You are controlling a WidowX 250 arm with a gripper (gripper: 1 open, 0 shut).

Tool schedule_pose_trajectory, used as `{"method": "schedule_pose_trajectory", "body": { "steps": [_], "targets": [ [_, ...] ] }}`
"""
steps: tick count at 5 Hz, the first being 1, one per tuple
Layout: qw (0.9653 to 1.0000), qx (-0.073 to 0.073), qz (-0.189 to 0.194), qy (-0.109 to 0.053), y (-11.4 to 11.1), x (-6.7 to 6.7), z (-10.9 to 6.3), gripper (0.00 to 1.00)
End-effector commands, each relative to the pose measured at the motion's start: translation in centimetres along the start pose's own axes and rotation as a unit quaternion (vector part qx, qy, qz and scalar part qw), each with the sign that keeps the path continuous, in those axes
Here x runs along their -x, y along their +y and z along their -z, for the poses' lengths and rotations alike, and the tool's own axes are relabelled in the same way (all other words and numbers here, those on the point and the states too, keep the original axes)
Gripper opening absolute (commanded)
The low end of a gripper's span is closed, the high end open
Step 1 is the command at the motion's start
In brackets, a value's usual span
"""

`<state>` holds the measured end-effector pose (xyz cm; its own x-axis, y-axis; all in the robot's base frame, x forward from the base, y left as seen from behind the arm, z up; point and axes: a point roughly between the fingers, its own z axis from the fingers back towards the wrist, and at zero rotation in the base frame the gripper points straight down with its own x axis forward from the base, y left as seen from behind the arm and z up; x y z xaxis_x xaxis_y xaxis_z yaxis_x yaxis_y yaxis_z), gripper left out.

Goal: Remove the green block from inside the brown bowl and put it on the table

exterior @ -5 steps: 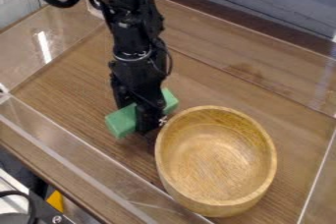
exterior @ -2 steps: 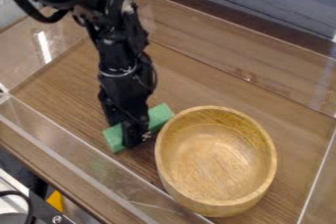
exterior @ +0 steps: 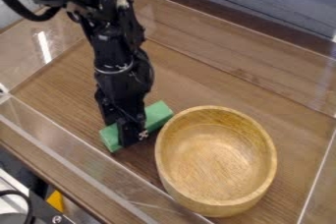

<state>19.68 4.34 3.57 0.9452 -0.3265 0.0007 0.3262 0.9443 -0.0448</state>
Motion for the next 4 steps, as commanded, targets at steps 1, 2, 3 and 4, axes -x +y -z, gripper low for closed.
{"method": "schedule_pose_trajectory", "body": {
  "steps": [1, 2, 3, 4],
  "targets": [
    [0.9996, -0.011, 0.009, -0.023, 0.0, -1.1, -1.9, 0.00],
    [0.9994, -0.010, 0.023, -0.026, 0.9, -0.1, -3.1, 0.00],
    [0.9987, -0.010, 0.040, -0.029, 0.9, 0.2, -4.0, 0.00],
    [0.9988, -0.012, 0.038, -0.028, 1.4, -0.5, -3.5, 0.00]
  ]
}}
